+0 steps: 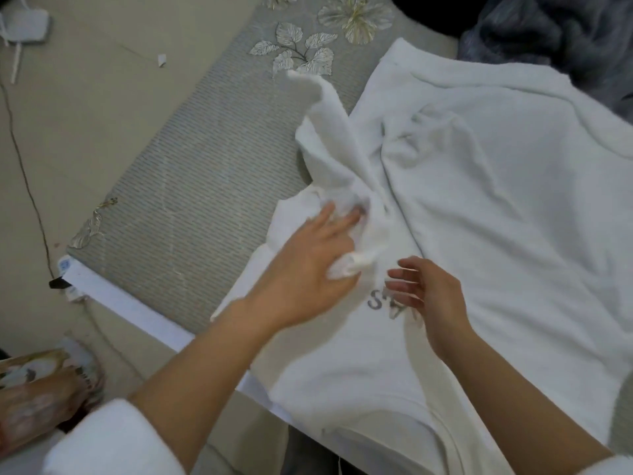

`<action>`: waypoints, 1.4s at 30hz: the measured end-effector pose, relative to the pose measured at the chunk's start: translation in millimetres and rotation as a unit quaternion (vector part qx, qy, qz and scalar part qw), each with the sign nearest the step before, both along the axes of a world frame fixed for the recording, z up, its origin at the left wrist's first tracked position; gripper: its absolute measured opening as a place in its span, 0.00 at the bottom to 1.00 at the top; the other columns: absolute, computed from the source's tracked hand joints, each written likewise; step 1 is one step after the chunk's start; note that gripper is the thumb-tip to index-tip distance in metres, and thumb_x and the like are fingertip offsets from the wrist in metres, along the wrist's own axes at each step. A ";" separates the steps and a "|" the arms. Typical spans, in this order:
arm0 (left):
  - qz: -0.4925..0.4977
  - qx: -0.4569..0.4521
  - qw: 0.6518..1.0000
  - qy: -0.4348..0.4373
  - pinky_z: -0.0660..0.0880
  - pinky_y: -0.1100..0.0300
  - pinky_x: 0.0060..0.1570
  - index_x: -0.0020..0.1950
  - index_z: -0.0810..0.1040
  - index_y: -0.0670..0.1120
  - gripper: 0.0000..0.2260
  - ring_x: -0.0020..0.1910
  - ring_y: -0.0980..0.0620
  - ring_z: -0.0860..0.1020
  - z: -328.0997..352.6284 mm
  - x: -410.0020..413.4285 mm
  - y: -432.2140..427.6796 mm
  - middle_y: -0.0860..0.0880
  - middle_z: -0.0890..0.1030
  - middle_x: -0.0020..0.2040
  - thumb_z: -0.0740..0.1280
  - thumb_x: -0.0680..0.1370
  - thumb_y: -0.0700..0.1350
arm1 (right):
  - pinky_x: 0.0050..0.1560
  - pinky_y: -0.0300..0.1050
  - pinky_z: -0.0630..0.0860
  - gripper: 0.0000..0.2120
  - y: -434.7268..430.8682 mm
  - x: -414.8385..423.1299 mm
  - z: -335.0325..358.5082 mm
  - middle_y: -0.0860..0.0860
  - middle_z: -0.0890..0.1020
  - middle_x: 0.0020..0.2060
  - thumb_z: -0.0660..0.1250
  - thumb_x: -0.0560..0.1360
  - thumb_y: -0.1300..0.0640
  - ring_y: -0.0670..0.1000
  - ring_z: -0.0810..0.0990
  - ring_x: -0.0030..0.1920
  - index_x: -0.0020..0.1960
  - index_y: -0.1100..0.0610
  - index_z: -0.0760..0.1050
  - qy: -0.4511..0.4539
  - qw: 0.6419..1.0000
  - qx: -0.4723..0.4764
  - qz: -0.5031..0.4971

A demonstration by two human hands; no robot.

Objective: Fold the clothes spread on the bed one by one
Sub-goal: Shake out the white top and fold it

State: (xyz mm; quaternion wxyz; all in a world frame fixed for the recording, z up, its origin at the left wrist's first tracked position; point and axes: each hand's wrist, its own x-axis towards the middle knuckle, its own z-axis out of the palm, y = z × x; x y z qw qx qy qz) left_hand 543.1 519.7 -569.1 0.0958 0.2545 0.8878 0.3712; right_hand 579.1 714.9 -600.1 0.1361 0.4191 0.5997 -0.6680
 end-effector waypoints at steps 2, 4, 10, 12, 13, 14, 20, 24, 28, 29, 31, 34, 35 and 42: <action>-0.025 -0.214 0.974 -0.069 0.45 0.40 0.73 0.72 0.63 0.54 0.24 0.76 0.47 0.36 -30.2 28.6 3.6 0.52 0.42 0.79 0.64 0.77 0.51 | 0.36 0.43 0.77 0.09 18.2 4.5 -1.3 0.56 0.84 0.38 0.62 0.76 0.57 0.53 0.82 0.35 0.46 0.61 0.79 -0.048 0.999 -0.018 -0.001; 0.000 -0.330 0.939 -0.093 0.35 0.41 0.72 0.77 0.41 0.59 0.36 0.72 0.46 0.26 -57.2 53.5 -4.0 0.51 0.30 0.76 0.62 0.77 0.53 | 0.35 0.43 0.75 0.09 26.1 4.7 -5.4 0.55 0.84 0.38 0.61 0.77 0.58 0.53 0.81 0.34 0.47 0.61 0.78 -0.076 0.997 -0.024 0.014; 0.084 -0.237 0.967 -0.051 0.42 0.47 0.74 0.76 0.43 0.55 0.34 0.76 0.51 0.38 -73.8 72.9 -32.1 0.48 0.40 0.77 0.62 0.79 0.44 | 0.34 0.41 0.79 0.09 5.8 -36.7 -16.7 0.53 0.82 0.36 0.62 0.77 0.57 0.49 0.81 0.31 0.47 0.62 0.78 -0.050 0.998 -0.032 0.015; 0.116 -0.218 0.967 -0.065 0.44 0.46 0.74 0.77 0.44 0.54 0.29 0.77 0.51 0.38 -71.1 72.9 -33.6 0.48 0.41 0.78 0.56 0.80 0.50 | 0.36 0.42 0.77 0.14 -4.9 -60.5 -18.0 0.54 0.82 0.40 0.64 0.76 0.53 0.50 0.80 0.36 0.53 0.63 0.79 -0.048 0.998 -0.040 0.022; 0.132 -0.213 0.965 -0.079 0.44 0.45 0.73 0.77 0.45 0.54 0.28 0.77 0.49 0.38 -69.5 73.0 -33.7 0.48 0.41 0.78 0.51 0.79 0.54 | 0.42 0.44 0.78 0.17 -9.1 -73.2 -18.0 0.55 0.82 0.45 0.66 0.76 0.51 0.52 0.80 0.40 0.58 0.63 0.78 -0.047 0.997 -0.056 0.018; 0.149 -0.210 0.962 -0.093 0.44 0.44 0.73 0.77 0.45 0.54 0.28 0.77 0.46 0.38 -68.5 72.9 -33.9 0.48 0.41 0.78 0.48 0.78 0.57 | 0.49 0.47 0.79 0.20 -12.6 -86.3 -13.1 0.56 0.82 0.50 0.68 0.75 0.51 0.54 0.81 0.46 0.61 0.62 0.76 -0.046 0.996 -0.074 0.009; 0.212 -0.200 0.948 -0.130 0.48 0.38 0.72 0.75 0.37 0.57 0.39 0.76 0.37 0.40 -67.8 63.2 -25.0 0.48 0.37 0.78 0.64 0.78 0.51 | 0.35 0.40 0.73 0.08 0.0 -140.1 56.0 0.44 0.78 0.29 0.69 0.68 0.65 0.45 0.75 0.32 0.34 0.55 0.73 0.240 0.966 0.090 -0.039; 0.248 -0.163 0.946 -0.134 0.47 0.37 0.72 0.77 0.40 0.56 0.40 0.76 0.38 0.41 -66.0 61.2 -17.4 0.47 0.40 0.79 0.67 0.76 0.47 | 0.29 0.41 0.69 0.09 51.5 -84.2 75.2 0.43 0.76 0.32 0.66 0.69 0.62 0.46 0.72 0.33 0.37 0.50 0.70 0.310 0.928 0.189 -0.080; 0.229 -0.212 0.944 -0.107 0.49 0.34 0.71 0.77 0.48 0.51 0.41 0.76 0.34 0.43 -70.6 67.0 -21.4 0.41 0.44 0.78 0.71 0.73 0.47 | 0.33 0.41 0.71 0.06 107.1 -30.3 23.3 0.50 0.76 0.36 0.64 0.72 0.62 0.48 0.74 0.32 0.41 0.52 0.71 0.039 0.975 0.070 -0.209; 0.225 -0.230 0.941 -0.100 0.50 0.32 0.69 0.77 0.48 0.49 0.42 0.75 0.33 0.44 -71.7 68.0 -22.7 0.40 0.45 0.78 0.72 0.72 0.47 | 0.35 0.40 0.71 0.04 117.1 -23.9 11.6 0.50 0.75 0.36 0.64 0.73 0.61 0.48 0.74 0.32 0.42 0.54 0.71 -0.009 0.975 0.020 -0.222; 0.210 -0.256 0.941 -0.074 0.55 0.27 0.65 0.78 0.51 0.48 0.44 0.74 0.29 0.47 -73.3 69.3 -24.5 0.37 0.48 0.77 0.74 0.70 0.41 | 0.40 0.41 0.73 0.01 128.1 -21.1 -2.1 0.51 0.77 0.39 0.64 0.75 0.58 0.49 0.75 0.36 0.46 0.55 0.73 -0.048 0.970 -0.047 -0.232; 0.189 -0.298 0.936 -0.018 0.59 0.24 0.59 0.78 0.54 0.46 0.41 0.73 0.27 0.50 -73.3 69.1 -22.8 0.34 0.51 0.77 0.68 0.70 0.27 | 0.39 0.43 0.76 0.10 134.0 -35.1 -5.0 0.53 0.80 0.45 0.69 0.74 0.58 0.51 0.79 0.40 0.54 0.56 0.76 -0.031 0.975 -0.008 -0.221; 0.195 -0.303 0.932 -0.021 0.57 0.25 0.60 0.78 0.51 0.46 0.41 0.74 0.28 0.48 -73.0 68.4 -21.4 0.36 0.49 0.77 0.64 0.71 0.25 | 0.36 0.42 0.77 0.12 135.2 -41.7 -1.7 0.53 0.81 0.47 0.70 0.73 0.59 0.50 0.79 0.41 0.56 0.56 0.76 -0.017 0.974 0.022 -0.227; 0.157 -0.298 0.941 -0.037 0.54 0.28 0.65 0.78 0.46 0.59 0.50 0.76 0.38 0.38 -69.5 76.7 -21.1 0.44 0.39 0.78 0.56 0.67 0.19 | 0.50 0.47 0.76 0.17 167.7 -20.3 23.1 0.50 0.81 0.54 0.62 0.70 0.61 0.51 0.79 0.51 0.55 0.47 0.75 0.120 0.926 0.263 -0.244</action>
